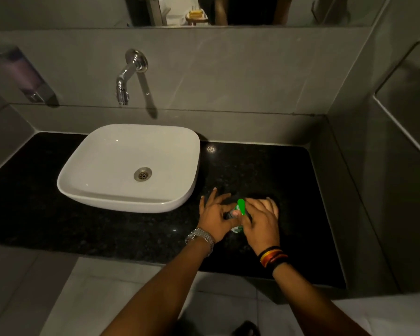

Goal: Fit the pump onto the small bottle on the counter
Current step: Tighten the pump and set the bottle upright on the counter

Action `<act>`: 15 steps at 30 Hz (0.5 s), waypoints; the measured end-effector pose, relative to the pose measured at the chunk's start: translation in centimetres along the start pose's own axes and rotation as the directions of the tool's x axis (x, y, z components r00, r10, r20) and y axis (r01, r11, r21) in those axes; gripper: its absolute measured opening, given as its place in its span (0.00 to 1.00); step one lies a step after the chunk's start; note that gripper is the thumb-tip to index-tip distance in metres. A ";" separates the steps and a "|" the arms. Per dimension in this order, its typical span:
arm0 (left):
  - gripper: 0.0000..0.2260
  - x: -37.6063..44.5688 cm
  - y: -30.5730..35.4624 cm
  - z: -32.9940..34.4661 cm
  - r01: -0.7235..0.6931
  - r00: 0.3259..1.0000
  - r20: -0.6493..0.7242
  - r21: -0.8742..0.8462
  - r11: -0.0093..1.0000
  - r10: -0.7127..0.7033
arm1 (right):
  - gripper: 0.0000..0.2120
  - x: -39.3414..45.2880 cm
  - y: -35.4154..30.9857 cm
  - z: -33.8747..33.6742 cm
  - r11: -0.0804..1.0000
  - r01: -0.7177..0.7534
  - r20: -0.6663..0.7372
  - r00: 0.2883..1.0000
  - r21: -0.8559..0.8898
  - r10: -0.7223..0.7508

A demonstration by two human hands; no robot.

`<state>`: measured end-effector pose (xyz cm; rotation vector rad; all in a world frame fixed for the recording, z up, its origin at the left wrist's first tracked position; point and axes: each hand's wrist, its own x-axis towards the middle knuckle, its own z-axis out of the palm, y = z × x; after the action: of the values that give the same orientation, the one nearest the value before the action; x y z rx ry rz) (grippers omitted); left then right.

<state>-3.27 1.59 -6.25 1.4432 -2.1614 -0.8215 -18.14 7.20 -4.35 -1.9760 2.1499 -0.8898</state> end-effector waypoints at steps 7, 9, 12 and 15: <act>0.23 0.1 0.4 -0.4 0.009 1.000 0.030 0.014 1.000 -0.009 | 0.17 0.7 -0.5 -2.3 0.969 -0.197 0.147 0.973 0.147 0.176; 0.25 0.0 0.5 -0.5 0.023 0.999 0.042 -0.004 1.000 -0.023 | 0.17 1.1 0.6 -4.3 0.900 -0.335 0.266 0.927 0.280 0.263; 0.25 0.0 0.6 -0.6 0.031 0.999 0.042 -0.034 0.999 -0.030 | 0.15 1.3 0.9 -7.0 0.702 -0.560 0.432 0.818 0.440 0.381; 0.24 0.1 0.6 -0.7 0.029 0.998 0.049 -0.032 0.999 -0.027 | 0.20 1.7 -0.9 -7.9 0.626 -0.625 0.534 0.763 0.466 0.365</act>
<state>-3.31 1.52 -5.30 1.4550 -2.1571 -0.9064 -21.05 8.39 3.15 -1.0134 1.7046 -0.8472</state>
